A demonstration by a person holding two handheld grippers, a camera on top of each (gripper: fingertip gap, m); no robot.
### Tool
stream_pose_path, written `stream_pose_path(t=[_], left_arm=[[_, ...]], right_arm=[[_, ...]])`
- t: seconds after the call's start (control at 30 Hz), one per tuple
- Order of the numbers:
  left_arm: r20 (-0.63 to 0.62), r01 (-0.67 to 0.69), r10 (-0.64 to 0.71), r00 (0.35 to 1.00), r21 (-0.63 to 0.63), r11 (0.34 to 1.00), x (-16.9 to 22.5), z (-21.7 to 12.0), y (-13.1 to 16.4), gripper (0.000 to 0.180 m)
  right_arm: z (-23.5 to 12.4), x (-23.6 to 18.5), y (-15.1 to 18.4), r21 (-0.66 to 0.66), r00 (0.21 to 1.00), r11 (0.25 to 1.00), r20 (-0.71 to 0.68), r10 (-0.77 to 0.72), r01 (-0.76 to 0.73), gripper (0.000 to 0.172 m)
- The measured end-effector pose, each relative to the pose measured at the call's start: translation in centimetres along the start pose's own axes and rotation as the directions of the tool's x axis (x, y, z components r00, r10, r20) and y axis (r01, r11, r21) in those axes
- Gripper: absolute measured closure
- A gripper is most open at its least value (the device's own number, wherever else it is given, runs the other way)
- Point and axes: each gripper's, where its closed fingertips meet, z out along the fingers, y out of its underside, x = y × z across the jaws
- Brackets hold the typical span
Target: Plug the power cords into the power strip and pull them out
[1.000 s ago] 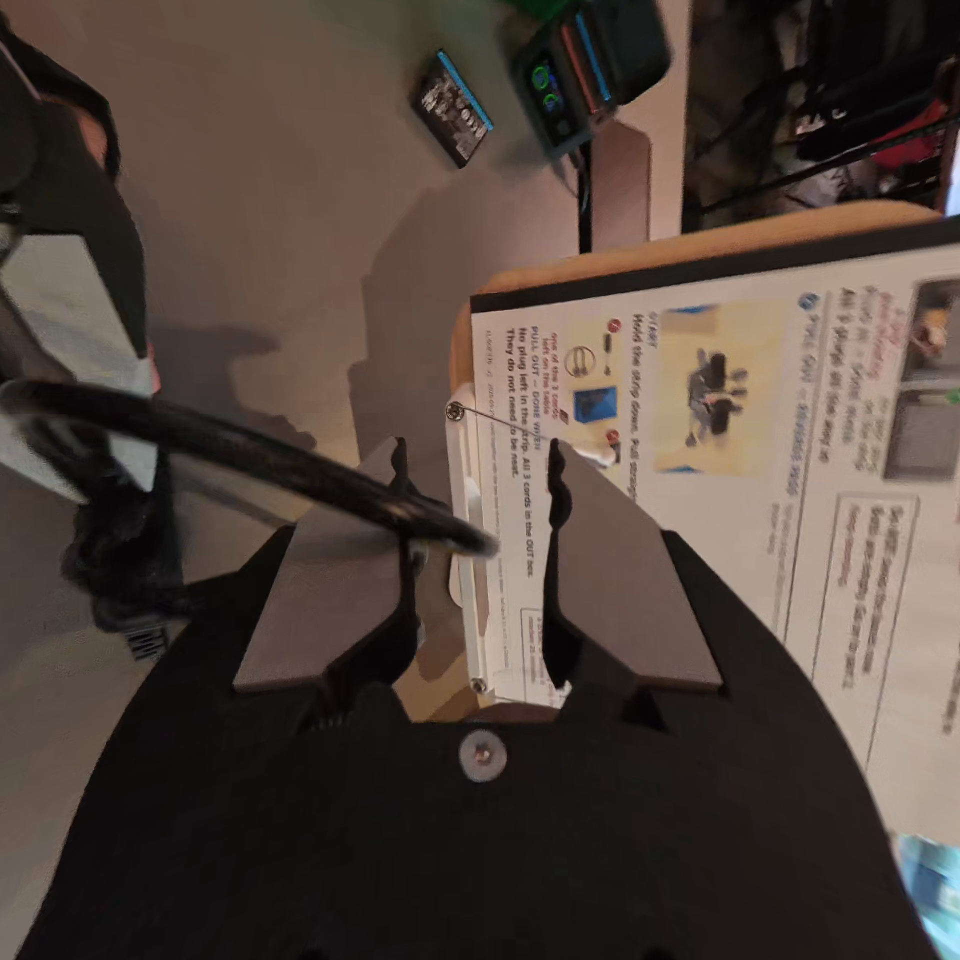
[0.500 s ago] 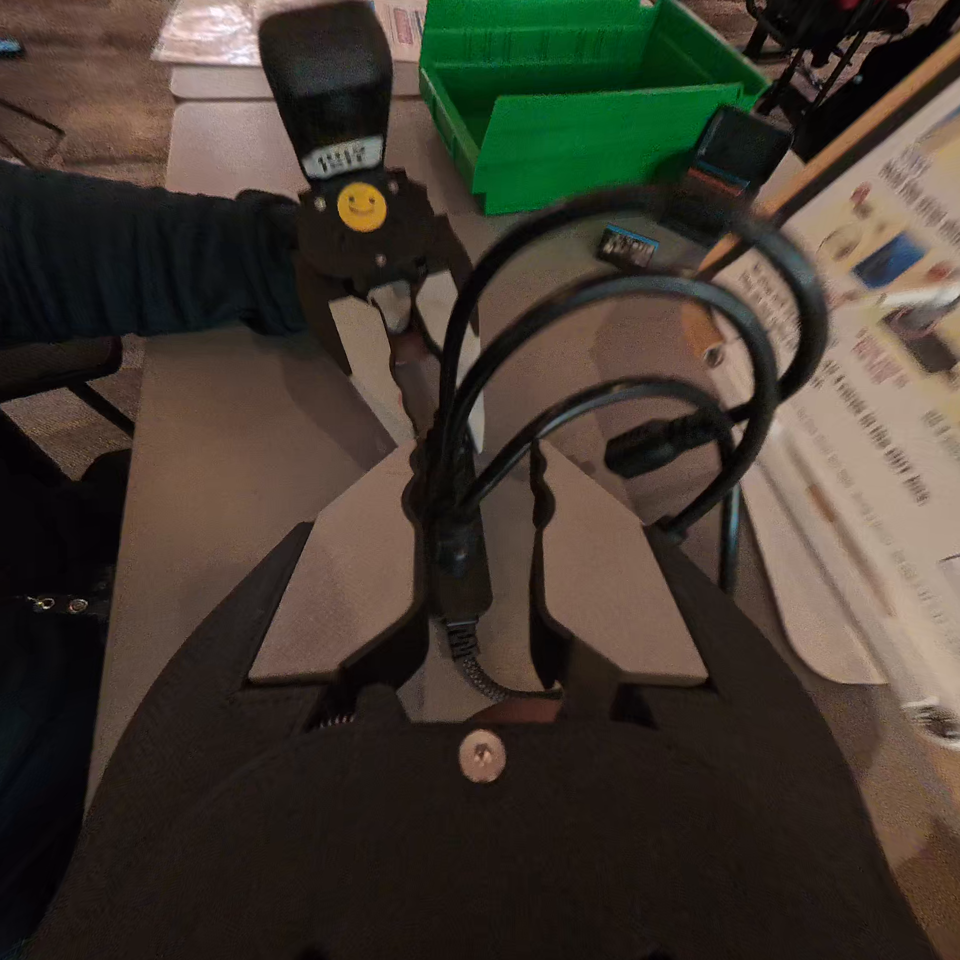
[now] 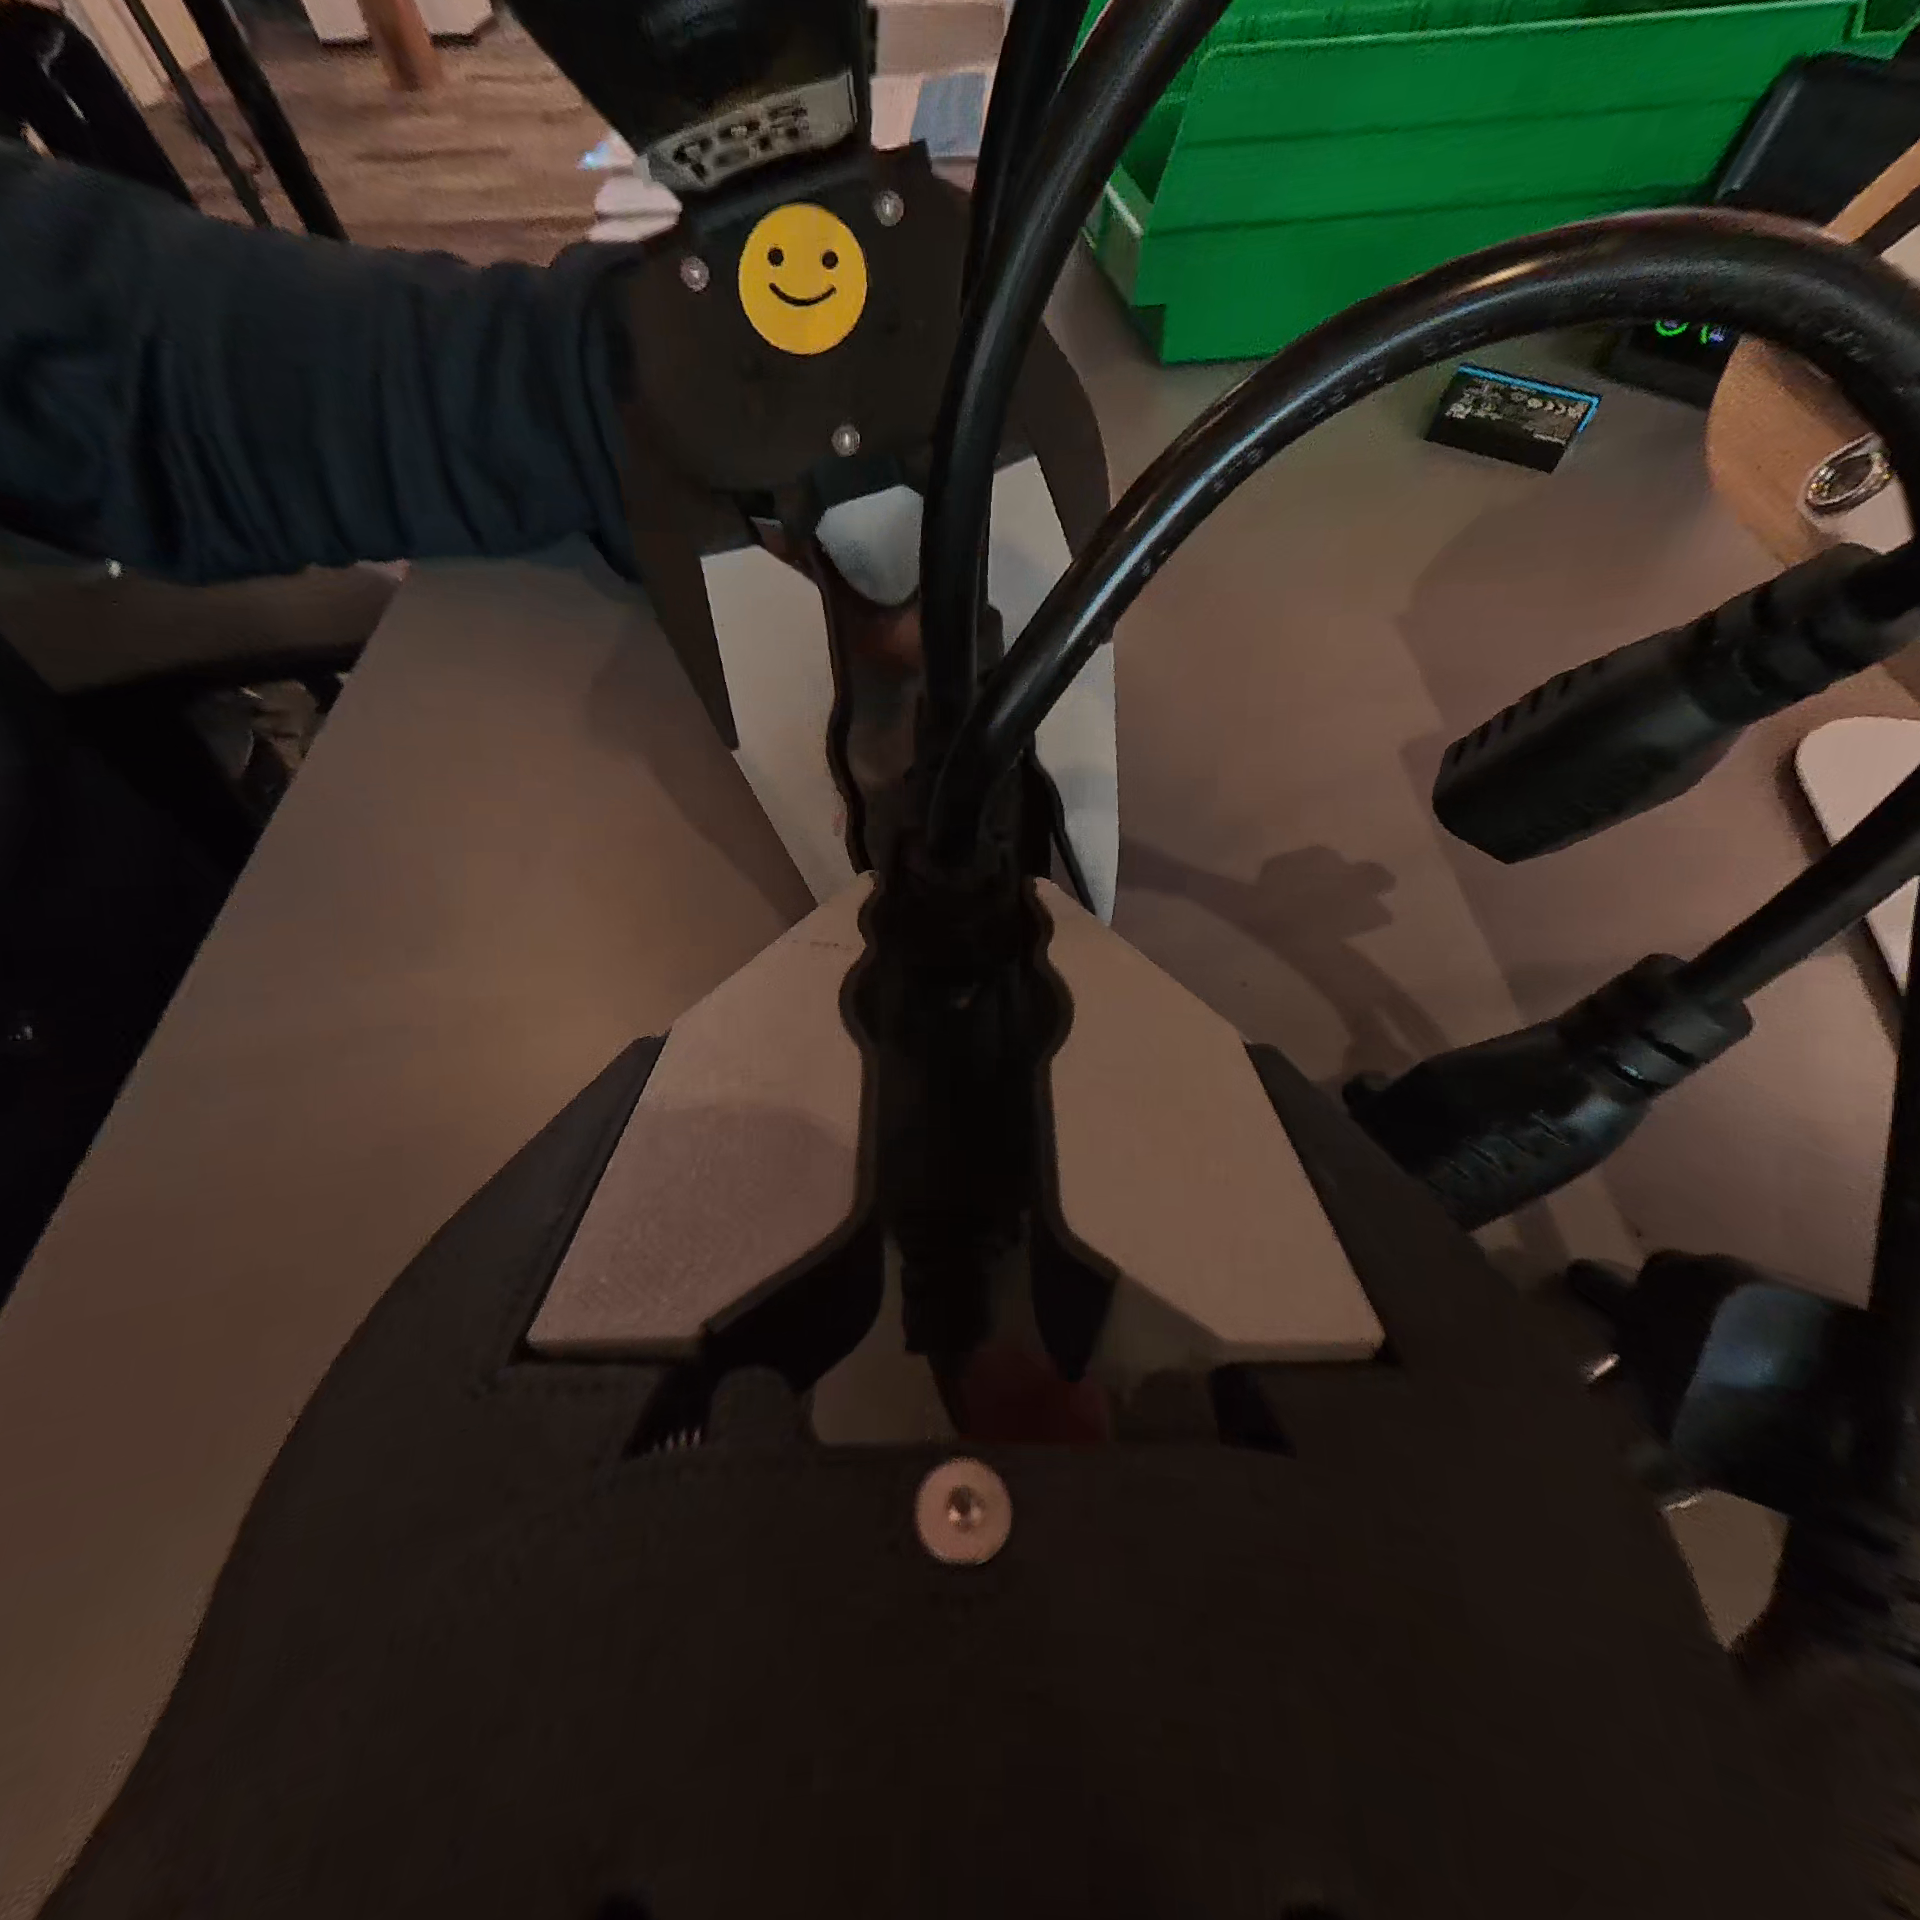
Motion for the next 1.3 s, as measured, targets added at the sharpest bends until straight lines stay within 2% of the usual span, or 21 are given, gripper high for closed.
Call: stream_pose_path(t=[0.13, 0.53, 0.7, 0.83, 0.93, 1.3], left_arm=[[-0.039, -0.013, 0.014, 0.999, 0.031, 0.999, 0.6, -0.3, -0.3, 0.136], [-0.050, 0.004, -0.003, 0.999, 0.036, 0.999, 0.6, -0.5, -0.3, 0.138], [-0.021, -0.015, 0.016, 1.000, 0.031, 0.999, 0.5, -0.4, -0.3, 0.137], [-0.050, 0.000, 0.002, 0.999, 0.037, 0.999, 0.7, -0.5, -0.2, 0.137], [-0.054, -0.019, 0.021, 0.998, 0.040, 0.999, 1.0, -0.5, -0.3, 0.137], [-0.055, -0.008, 0.010, 0.998, 0.037, 0.999, 1.0, -0.7, -0.2, 0.138]], right_arm=[[0.5, -0.1, 2.2, -0.152, 0.999, 0.988, -0.012, -0.038, 0.036, 0.148], [0.9, -0.1, 1.6, -0.124, 0.998, 0.992, -0.055, -0.035, 0.028, 0.149], [0.9, 0.0, 1.8, -0.186, 0.993, 0.979, -0.071, -0.096, 0.081, 0.149], [0.7, -0.1, 2.0, -0.196, 0.997, 0.979, -0.044, -0.061, 0.052, 0.148], [0.6, -0.4, 2.1, -0.211, 0.995, 0.974, -0.041, -0.096, 0.085, 0.148], [-0.8, -0.5, 1.3, -0.136, 0.997, 0.988, -0.017, -0.082, 0.078, 0.151]])
